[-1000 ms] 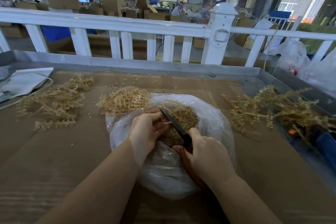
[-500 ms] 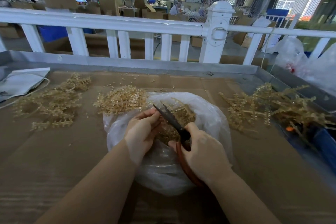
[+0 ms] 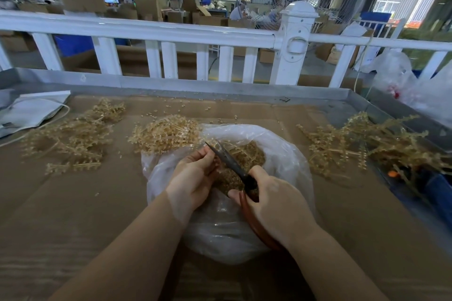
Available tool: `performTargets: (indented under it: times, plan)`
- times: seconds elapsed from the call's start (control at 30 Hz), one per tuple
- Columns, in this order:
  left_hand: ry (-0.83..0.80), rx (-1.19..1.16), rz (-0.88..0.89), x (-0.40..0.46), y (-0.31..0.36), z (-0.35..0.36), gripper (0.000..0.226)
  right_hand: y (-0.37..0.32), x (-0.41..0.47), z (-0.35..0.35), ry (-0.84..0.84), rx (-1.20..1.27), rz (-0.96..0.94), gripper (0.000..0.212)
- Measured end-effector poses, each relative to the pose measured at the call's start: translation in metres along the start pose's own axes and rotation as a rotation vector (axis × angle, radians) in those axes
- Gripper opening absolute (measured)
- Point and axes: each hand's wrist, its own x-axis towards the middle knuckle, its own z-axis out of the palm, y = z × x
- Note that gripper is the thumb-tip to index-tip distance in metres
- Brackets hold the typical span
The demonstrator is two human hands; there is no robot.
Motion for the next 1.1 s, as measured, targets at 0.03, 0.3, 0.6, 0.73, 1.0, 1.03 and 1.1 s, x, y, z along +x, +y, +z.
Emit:
performTargets:
  times: [0.03,0.3,0.6,0.73,1.0,1.03,1.1]
  plan:
    - [-0.01,0.008,-0.002,-0.0006,-0.0003,0.0002,0.019,-0.0007,0.0005,-0.0012,-0.002,0.005,-0.002,0.036]
    - [-0.016,0.024,-0.048,-0.0013,-0.0004,0.0006,0.017,-0.0074,0.0065,-0.0032,-0.008,0.02,-0.002,0.036]
    - [-0.04,0.011,-0.033,-0.0002,-0.0035,-0.0013,0.018,-0.0091,0.0095,-0.0032,-0.03,-0.009,-0.003,0.04]
    - [-0.026,-0.043,-0.024,-0.0017,-0.0027,-0.001,0.018,-0.0086,0.0084,-0.0005,-0.016,-0.039,-0.019,0.042]
    - [-0.01,-0.023,0.009,-0.0039,-0.002,0.002,0.02,-0.0059,0.001,0.0041,0.06,-0.054,-0.025,0.038]
    - [-0.004,-0.028,0.012,-0.0035,-0.0016,0.0019,0.02,-0.0058,0.0005,0.0046,0.067,-0.056,-0.019,0.038]
    - [0.013,-0.042,0.011,-0.0025,-0.0011,0.0017,0.02,-0.0052,0.0003,0.0054,0.065,-0.065,-0.013,0.039]
